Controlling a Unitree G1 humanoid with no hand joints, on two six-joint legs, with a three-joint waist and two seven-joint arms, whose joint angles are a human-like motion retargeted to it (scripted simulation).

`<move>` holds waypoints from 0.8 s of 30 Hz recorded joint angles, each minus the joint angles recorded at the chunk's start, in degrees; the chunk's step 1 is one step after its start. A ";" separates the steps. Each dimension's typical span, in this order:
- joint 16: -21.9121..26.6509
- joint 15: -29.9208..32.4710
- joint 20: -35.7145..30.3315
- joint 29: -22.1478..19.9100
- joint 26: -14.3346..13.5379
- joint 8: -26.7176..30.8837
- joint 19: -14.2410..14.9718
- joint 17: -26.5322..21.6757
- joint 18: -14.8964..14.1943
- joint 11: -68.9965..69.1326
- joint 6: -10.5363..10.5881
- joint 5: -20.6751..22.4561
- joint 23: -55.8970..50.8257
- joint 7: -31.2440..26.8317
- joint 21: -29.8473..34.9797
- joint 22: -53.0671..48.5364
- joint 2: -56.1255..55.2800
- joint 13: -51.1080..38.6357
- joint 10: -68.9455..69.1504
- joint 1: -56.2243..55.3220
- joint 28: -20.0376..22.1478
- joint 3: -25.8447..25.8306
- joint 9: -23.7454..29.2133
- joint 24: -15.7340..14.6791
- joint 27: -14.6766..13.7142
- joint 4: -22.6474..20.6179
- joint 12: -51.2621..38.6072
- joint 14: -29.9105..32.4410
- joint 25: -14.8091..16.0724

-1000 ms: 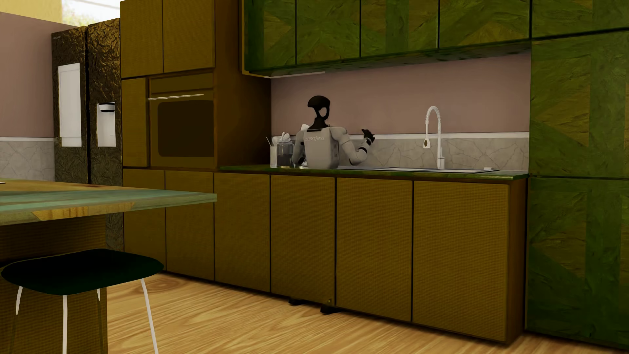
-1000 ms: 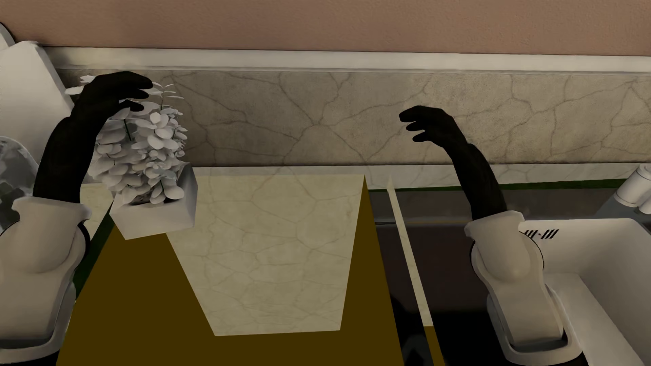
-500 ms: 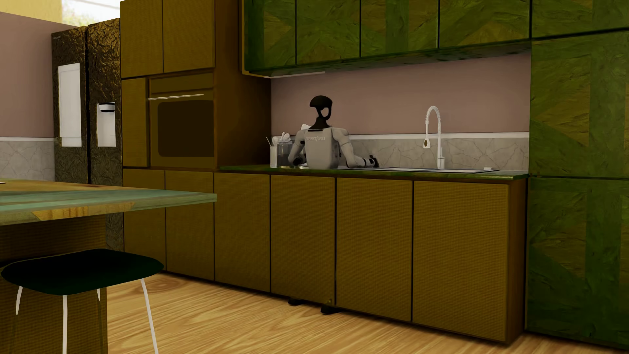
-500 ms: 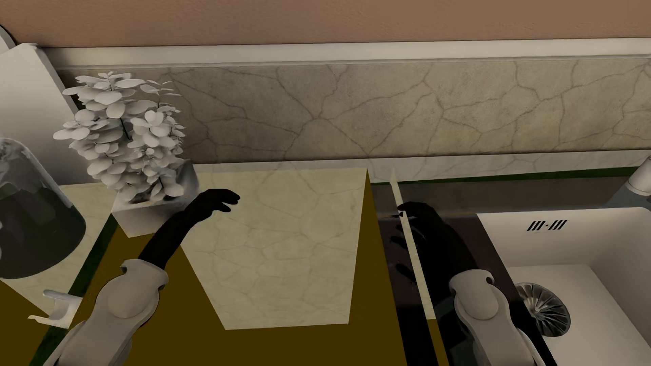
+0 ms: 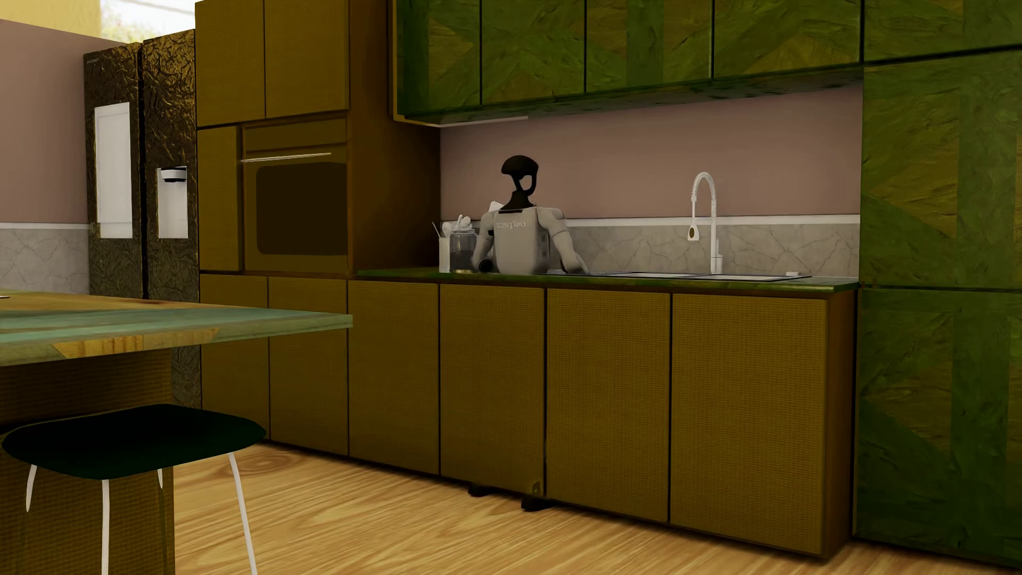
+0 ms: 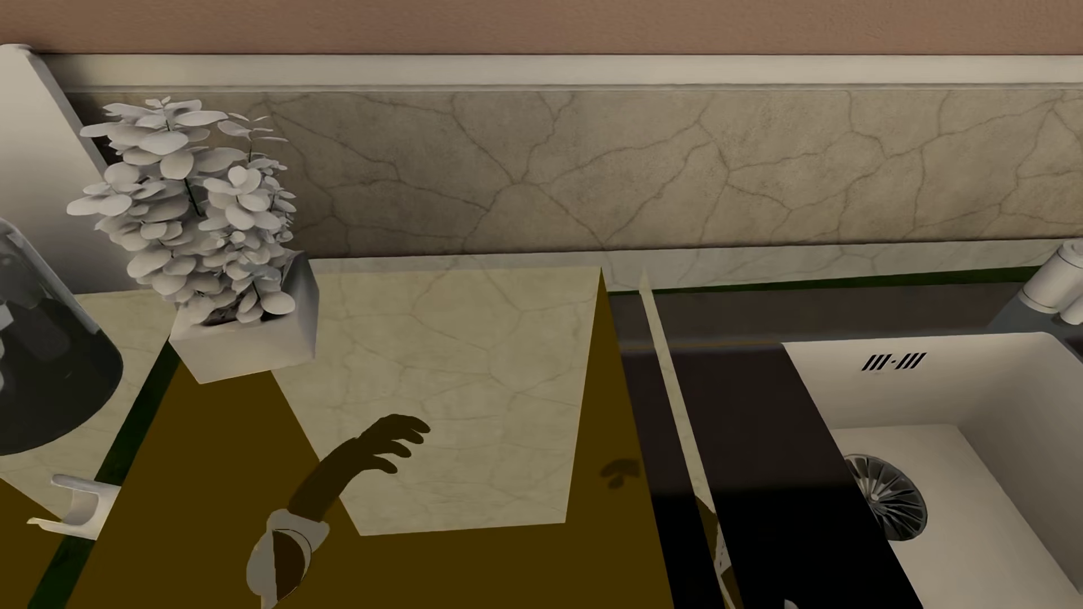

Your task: Don't move

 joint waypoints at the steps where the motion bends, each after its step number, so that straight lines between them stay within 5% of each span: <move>1: -0.56 0.02 -0.97 0.00 0.00 0.00 0.00 0.38 0.00 -0.09 0.24 0.17 0.95 0.00 0.80 1.75 0.10 -0.54 0.14 -0.15 0.00 -0.12 0.40 0.00 0.00 0.12 -0.59 0.09 0.00; 8: -2.16 -0.33 -8.61 0.00 0.00 0.00 0.00 2.24 0.00 0.26 0.47 0.28 11.58 0.00 7.16 11.11 0.27 -3.98 -0.01 0.33 0.00 0.41 1.12 0.00 0.00 0.20 -4.52 -0.60 0.00; 14: -4.04 -0.17 -5.20 0.00 0.00 0.00 0.00 6.11 0.00 -0.06 -0.11 -0.07 13.94 0.00 0.97 12.55 -0.21 -1.54 -0.53 0.37 0.00 0.99 1.12 0.00 0.00 -0.07 -2.45 -1.25 0.00; 24: -4.52 -0.68 -2.38 0.00 0.00 0.00 0.00 6.38 0.00 0.77 -0.44 -0.08 11.93 0.00 -0.11 11.37 -0.65 0.65 -0.46 0.22 0.00 1.33 1.41 0.00 0.00 0.02 -0.38 -1.21 0.00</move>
